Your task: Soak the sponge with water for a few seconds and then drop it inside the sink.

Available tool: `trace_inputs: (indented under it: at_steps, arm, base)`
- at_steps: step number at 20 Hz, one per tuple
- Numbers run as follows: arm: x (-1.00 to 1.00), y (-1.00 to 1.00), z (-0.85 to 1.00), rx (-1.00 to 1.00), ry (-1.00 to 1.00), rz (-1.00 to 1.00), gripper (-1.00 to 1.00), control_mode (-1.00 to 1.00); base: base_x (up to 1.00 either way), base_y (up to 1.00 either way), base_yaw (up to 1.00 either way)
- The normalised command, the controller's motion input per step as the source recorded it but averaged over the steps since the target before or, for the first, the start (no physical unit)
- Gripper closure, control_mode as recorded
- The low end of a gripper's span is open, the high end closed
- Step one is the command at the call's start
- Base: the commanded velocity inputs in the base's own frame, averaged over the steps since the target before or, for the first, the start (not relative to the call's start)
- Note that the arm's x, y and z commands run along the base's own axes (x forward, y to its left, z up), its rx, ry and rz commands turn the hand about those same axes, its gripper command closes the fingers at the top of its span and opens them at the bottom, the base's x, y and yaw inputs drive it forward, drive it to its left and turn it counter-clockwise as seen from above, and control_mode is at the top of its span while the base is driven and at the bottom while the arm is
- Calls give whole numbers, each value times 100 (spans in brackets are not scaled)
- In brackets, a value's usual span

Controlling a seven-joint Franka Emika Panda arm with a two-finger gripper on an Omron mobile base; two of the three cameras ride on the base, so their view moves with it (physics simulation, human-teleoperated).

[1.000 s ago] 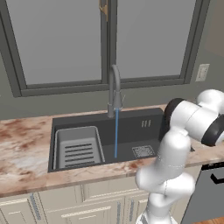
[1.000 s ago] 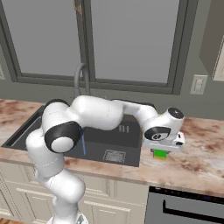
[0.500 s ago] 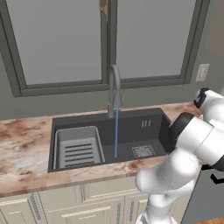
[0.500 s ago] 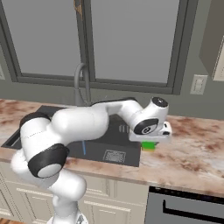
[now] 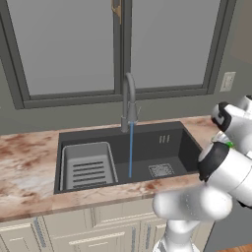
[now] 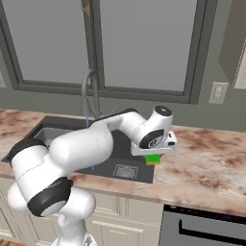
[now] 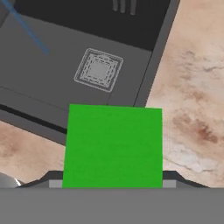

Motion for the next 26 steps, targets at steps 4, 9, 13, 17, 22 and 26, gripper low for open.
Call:
trace_inputs:
  at_steps: [4, 9, 13, 17, 22, 26]
  arm:
    - [0, 28, 4, 0, 0, 14, 100, -100]
    - [0, 34, 3, 0, 0, 14, 100, -100]
    - [0, 27, 0, 0, -1, 16, 100, -100]
    - [0, 31, 0, 0, -11, 16, 100, -100]
    - [0, 31, 0, 2, -13, 16, 100, -100]
    - [0, 17, 3, 9, -9, 13, 100, -100]
  base:
    - [0, 0, 0]
    - [0, 0, 0]
    - [0, 0, 0]
    - [0, 0, 0]
    - [0, 0, 0]
    - [0, 0, 0]
